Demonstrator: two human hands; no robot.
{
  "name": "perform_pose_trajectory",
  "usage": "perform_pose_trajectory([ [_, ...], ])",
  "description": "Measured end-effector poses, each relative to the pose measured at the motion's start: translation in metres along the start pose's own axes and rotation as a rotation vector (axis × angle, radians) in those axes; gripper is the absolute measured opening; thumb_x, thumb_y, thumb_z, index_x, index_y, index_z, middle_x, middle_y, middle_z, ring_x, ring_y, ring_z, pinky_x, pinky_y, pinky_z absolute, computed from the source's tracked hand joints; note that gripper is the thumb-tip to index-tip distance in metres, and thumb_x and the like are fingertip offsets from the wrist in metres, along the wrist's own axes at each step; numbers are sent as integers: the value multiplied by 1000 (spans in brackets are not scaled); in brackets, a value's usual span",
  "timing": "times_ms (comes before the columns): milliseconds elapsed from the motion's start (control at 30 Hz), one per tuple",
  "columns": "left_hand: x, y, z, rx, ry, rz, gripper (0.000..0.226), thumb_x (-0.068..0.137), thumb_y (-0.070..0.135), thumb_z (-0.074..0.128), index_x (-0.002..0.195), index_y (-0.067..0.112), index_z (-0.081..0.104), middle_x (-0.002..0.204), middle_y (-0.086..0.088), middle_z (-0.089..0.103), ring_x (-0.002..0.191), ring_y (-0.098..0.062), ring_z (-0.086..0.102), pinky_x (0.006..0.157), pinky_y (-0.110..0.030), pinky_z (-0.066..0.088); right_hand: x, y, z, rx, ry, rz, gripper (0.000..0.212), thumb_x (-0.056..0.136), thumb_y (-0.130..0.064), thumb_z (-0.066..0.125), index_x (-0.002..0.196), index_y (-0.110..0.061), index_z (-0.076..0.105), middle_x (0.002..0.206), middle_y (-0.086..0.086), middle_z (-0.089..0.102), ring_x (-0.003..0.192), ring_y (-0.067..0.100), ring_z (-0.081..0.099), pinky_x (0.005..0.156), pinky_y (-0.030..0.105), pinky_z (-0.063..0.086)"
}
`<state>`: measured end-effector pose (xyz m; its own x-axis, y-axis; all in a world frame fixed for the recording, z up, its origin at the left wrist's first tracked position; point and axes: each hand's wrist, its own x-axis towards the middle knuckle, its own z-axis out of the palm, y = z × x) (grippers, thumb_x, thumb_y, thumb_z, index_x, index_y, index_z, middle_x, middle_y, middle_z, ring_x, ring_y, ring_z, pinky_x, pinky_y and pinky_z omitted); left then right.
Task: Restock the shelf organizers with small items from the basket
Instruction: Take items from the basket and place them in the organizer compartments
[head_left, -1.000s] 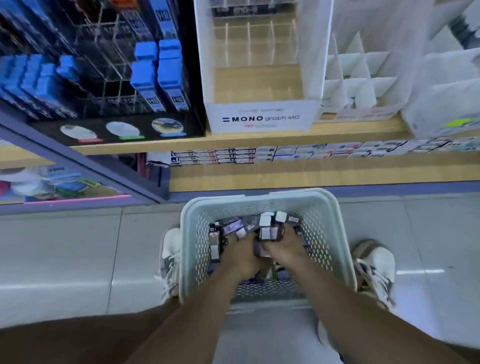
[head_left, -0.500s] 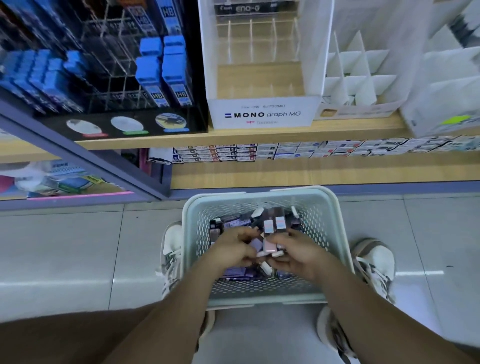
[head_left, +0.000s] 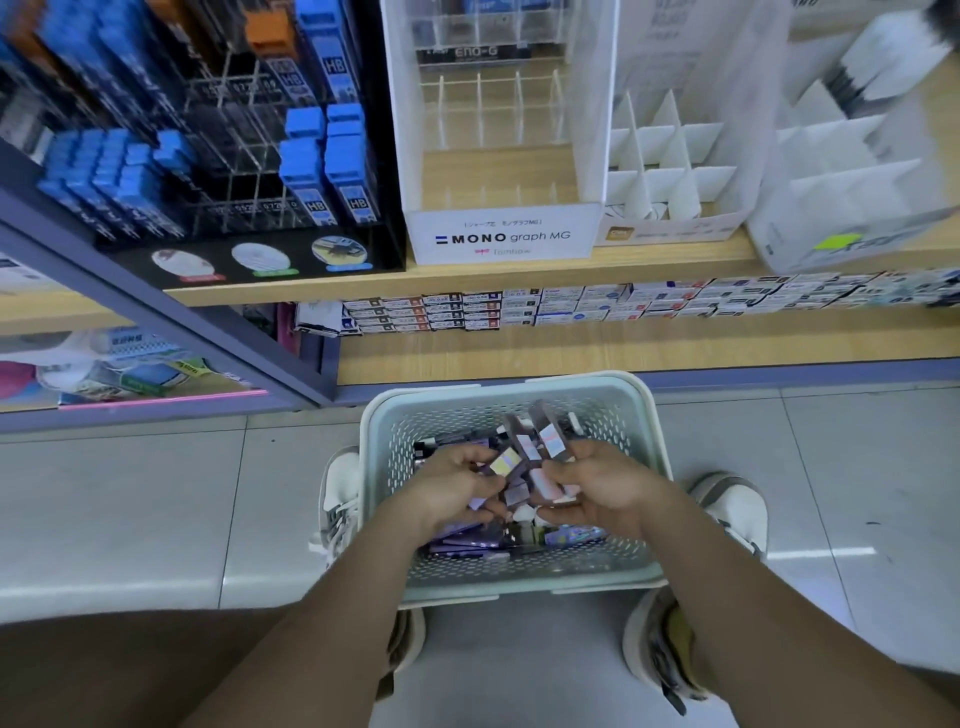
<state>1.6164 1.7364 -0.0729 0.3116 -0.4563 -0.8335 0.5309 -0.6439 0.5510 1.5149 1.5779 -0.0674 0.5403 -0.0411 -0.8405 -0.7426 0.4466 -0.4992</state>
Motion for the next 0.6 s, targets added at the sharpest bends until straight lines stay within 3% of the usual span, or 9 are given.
perform_pose_trajectory([
  [100,-12,8,-3,38,20,2,52,92,-5,47,128,32,44,87,-7,68,75,-24,72,74,-32,56,-11,-11,-6,-71,-55,12,13,98,0,47,91,-6,57,70,10,54,65,22,55,78,43,57],
  [200,-27,26,-1,144,52,56,62,91,-4,42,127,46,46,87,-7,61,67,-18,61,65,-31,52,-23,-17,-8,-138,-85,40,11,97,-5,47,87,-6,51,64,9,49,56,20,51,80,45,57],
  [300,-40,41,-2,372,84,163,38,93,19,54,122,44,52,87,-2,57,69,-17,54,66,-30,50,-40,-23,-3,-154,-103,46,27,100,-33,51,91,-8,55,59,5,43,51,18,46,64,36,56],
  [400,-57,51,-7,776,154,305,29,86,42,66,113,33,62,103,2,63,91,-17,61,78,-28,47,-63,-35,4,-210,-130,33,47,94,-53,50,95,-8,62,56,3,40,51,18,42,58,31,52],
  [533,-90,65,-13,988,187,417,22,86,45,65,97,27,72,89,6,64,81,-13,57,66,-24,42,-91,-46,6,-74,-55,-58,41,95,-51,50,101,-11,57,61,7,47,55,19,48,48,25,45],
  [600,-106,69,-18,993,191,465,21,86,45,65,91,26,73,86,5,66,82,-15,60,70,-27,46,-102,-46,3,58,6,-140,37,97,-45,50,103,-10,58,64,7,50,55,19,52,42,22,40],
])
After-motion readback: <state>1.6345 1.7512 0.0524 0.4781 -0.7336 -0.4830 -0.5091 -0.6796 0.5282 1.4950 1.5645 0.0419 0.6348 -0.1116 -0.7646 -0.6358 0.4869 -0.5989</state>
